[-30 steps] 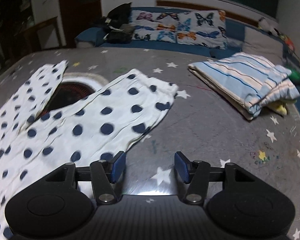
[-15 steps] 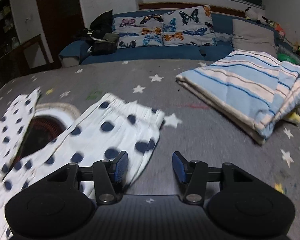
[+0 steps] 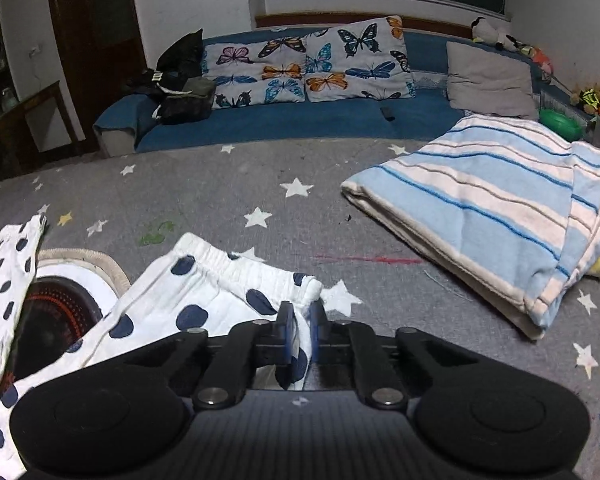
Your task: Fold clothes
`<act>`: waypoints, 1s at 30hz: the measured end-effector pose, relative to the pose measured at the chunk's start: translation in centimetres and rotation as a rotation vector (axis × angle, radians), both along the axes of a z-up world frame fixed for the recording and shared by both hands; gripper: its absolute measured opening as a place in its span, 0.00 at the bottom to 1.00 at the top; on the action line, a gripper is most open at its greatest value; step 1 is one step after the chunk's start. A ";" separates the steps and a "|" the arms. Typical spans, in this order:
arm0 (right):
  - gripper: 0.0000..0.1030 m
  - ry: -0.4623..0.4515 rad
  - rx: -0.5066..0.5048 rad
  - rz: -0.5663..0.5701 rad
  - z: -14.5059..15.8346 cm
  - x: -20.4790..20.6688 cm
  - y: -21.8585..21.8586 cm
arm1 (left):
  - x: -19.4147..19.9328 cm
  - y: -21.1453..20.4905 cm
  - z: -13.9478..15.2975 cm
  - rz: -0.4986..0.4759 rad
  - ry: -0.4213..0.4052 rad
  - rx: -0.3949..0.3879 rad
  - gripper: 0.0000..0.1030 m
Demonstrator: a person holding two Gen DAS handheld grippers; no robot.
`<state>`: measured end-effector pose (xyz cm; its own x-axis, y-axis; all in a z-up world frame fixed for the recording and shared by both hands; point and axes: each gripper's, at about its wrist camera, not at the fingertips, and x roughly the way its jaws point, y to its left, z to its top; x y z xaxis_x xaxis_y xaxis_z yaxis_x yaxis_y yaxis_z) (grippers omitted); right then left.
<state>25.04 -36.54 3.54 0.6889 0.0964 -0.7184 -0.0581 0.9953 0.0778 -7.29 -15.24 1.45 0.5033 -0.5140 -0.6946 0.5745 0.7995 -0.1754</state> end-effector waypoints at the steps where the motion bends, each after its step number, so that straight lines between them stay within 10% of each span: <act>1: 0.06 -0.002 0.004 -0.006 0.3 -0.1 0.0 | 0.1 0.3 0.2 0.007 0.004 -0.015 0.09; 18: 0.05 -0.135 0.038 0.056 11.1 1.2 8.8 | -1.4 10.6 3.4 0.221 0.044 -0.344 0.06; 30: 0.05 -0.129 -0.031 0.195 10.1 5.5 24.5 | -3.1 18.7 2.8 0.377 0.060 -0.496 0.06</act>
